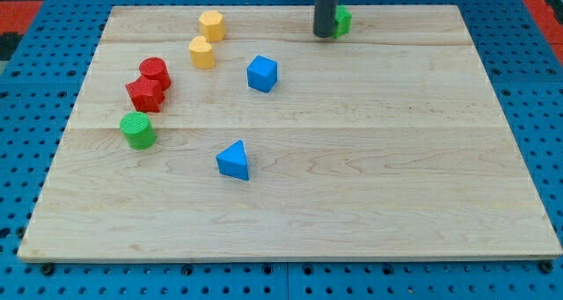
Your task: Slide the yellow blocks close to the green star
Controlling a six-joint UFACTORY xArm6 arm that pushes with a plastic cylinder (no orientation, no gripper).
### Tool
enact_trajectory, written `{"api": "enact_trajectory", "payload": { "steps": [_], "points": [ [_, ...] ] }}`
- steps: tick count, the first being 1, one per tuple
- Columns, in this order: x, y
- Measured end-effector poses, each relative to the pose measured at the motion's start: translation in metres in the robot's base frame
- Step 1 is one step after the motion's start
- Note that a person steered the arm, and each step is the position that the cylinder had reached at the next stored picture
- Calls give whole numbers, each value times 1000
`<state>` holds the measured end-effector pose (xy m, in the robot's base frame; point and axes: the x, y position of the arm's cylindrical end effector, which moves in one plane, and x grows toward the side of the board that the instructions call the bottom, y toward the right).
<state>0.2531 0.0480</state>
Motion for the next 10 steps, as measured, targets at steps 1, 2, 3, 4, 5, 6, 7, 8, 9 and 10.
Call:
{"api": "enact_trajectory", "payload": {
  "steps": [1, 2, 3, 4, 5, 6, 7, 8, 9, 10],
  "points": [
    [-9, -29],
    [-39, 39],
    [-26, 90],
    [-18, 33],
    [-7, -76],
    [-45, -110],
    [-62, -130],
    [-51, -223],
    [-33, -206],
    [-9, -84]
  ]
}}
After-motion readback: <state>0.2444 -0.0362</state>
